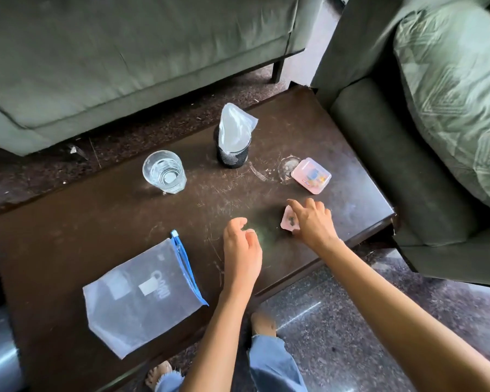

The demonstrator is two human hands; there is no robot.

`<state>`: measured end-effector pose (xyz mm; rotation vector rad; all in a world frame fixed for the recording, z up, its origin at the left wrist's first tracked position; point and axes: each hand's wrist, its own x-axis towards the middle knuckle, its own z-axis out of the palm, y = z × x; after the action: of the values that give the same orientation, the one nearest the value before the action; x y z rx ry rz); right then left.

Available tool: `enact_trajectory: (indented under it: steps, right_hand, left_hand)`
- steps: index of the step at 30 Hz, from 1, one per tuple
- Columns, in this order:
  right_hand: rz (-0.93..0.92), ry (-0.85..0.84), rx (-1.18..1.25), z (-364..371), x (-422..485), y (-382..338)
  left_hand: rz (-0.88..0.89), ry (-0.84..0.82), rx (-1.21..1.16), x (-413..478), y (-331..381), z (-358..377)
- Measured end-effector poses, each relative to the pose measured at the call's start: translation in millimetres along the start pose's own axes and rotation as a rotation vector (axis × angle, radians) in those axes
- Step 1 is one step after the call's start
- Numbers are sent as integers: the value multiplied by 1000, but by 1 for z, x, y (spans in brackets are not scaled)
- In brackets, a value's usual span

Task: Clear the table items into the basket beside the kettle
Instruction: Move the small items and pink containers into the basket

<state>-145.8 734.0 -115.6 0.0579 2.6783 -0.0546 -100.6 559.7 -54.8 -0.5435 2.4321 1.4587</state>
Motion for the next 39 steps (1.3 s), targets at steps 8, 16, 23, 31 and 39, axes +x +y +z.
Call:
enact_trajectory:
  steps: [8, 16, 23, 31, 39]
  right_hand:
    - [-91, 94, 1090, -28, 0, -20]
    - [-9, 127, 908, 22, 1, -8]
    - [-122, 189, 511, 15, 1, 25]
    - [157, 225, 386, -21, 62, 47]
    - [42, 168, 785, -30, 58, 40]
  left_hand:
    - [12, 84, -24, 9, 1, -1]
    - [7, 110, 22, 14, -7, 5]
    - [-21, 55, 43, 12, -9, 18]
    - [-19, 40, 60, 14, -2, 29]
    - [-49, 30, 88, 17, -3, 30]
